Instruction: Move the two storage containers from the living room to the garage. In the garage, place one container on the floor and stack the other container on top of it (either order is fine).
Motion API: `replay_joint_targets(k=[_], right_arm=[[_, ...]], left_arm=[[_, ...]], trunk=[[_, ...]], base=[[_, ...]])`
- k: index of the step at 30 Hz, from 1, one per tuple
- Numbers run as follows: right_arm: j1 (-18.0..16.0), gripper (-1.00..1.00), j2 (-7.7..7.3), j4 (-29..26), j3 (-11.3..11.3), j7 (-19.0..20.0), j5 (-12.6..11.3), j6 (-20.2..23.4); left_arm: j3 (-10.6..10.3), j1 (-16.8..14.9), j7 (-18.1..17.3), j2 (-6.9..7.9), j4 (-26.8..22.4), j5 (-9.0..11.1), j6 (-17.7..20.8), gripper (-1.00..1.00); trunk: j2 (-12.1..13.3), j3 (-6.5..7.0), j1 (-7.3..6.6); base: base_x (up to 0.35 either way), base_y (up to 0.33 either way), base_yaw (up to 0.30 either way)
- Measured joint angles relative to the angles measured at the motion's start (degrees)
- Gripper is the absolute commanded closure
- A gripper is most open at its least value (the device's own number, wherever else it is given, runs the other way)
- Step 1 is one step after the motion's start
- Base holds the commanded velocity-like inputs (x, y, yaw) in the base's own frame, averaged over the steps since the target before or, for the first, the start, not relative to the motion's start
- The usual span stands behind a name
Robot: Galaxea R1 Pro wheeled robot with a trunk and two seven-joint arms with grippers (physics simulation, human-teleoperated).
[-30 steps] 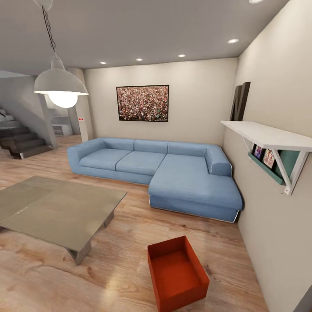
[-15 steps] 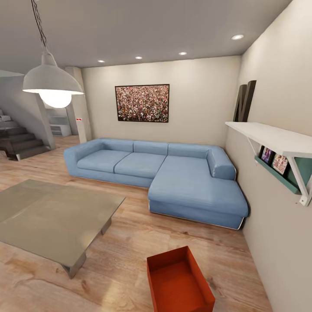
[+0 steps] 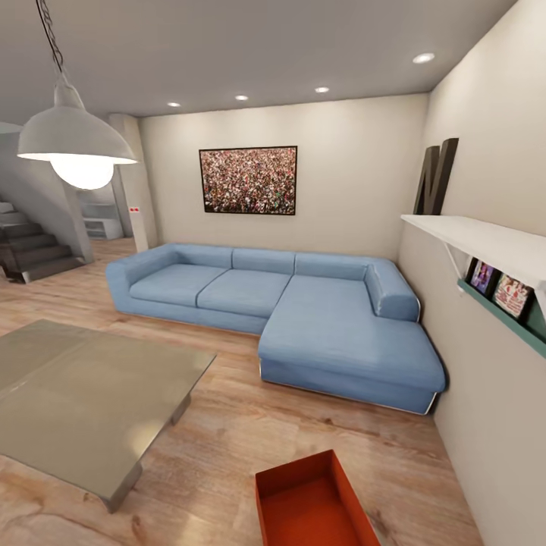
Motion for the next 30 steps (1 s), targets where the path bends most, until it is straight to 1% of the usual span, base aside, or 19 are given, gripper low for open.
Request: replay_joint_targets(k=[6, 22, 25, 30], right_arm=[[0.0, -1.0, 0.0, 0.0, 0.0, 0.0, 0.0, 0.0], [0.0, -1.0, 0.0, 0.0, 0.0, 0.0, 0.0, -0.1], [0.0, -1.0, 0.05, 0.0, 0.0, 0.0, 0.0, -0.1], [0.0, -1.0, 0.19, 0.0, 0.0, 0.0, 0.0, 0.0]], left_arm=[[0.0, 0.0, 0.0, 0.08, -0.1, 0.0, -0.1, -1.0], [0.0, 0.0, 0.0, 0.14, -0.1, 0.0, -0.1, -1.0], [0.0, 0.0, 0.0, 0.16, -0.1, 0.0, -0.1, -1.0], [0.0, 0.0, 0.0, 0.16, -0.1, 0.0, -0.1, -1.0]], trunk=[[0.0, 0.0, 0.01], [0.0, 0.0, 0.01], [0.0, 0.0, 0.01], [0.0, 0.0, 0.01]], base=[[0.015, -0.021, 0.0], [0.0, -0.256, 0.0], [0.0, -0.147, 0.0], [0.0, -0.038, 0.0]])
